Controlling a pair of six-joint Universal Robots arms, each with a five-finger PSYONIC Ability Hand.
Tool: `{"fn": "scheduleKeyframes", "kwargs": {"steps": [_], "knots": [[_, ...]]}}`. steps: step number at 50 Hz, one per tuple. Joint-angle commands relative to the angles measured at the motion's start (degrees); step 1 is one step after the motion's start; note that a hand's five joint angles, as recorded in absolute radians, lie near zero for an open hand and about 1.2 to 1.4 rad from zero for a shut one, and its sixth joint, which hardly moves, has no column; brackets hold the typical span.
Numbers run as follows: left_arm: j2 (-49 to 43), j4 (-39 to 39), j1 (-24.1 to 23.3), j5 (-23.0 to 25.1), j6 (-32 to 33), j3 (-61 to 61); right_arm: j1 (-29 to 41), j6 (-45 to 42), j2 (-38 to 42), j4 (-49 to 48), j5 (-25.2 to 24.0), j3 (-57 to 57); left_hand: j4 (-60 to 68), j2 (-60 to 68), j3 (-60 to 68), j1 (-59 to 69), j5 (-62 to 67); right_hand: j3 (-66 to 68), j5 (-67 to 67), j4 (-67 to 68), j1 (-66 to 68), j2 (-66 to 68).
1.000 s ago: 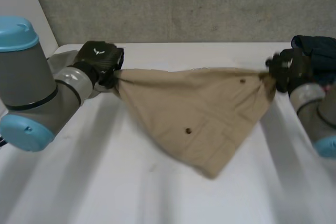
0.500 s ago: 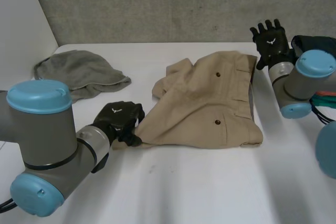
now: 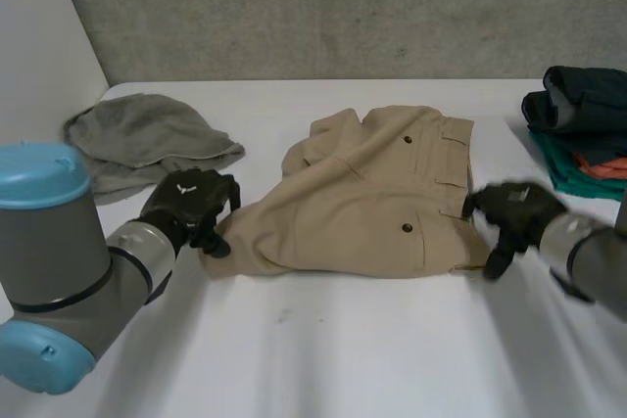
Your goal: Fold the laundry.
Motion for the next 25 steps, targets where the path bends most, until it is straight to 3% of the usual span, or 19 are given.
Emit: {"fn": "scheduleKeyframes", "kwargs": {"steps": [1,17,25], "knots": [[-0.2,1.7,-0.1,0.1,5.1,-3.5,0.4,0.5,1.2,-8.7,-4.9,8.3,2.5,2.2,2.0,1.9,2.6,5.8,5.3,5.6,5.5,5.9],[-7.7,7.0,-0.1,0.1,9.0,-2.2,3.1,-0.8,7.0,-22.0,-3.8,5.1,-1.2,-1.5,-1.7,-1.8,-1.1,2.4,1.9,2.2,2.1,2.6],[-11.1,9.9,-1.5,0.1,9.5,0.5,4.6,-6.2,12.1,-24.7,-3.3,1.6,0.3,0.0,-0.2,-0.3,0.4,3.2,2.7,3.0,3.0,3.4]]}}
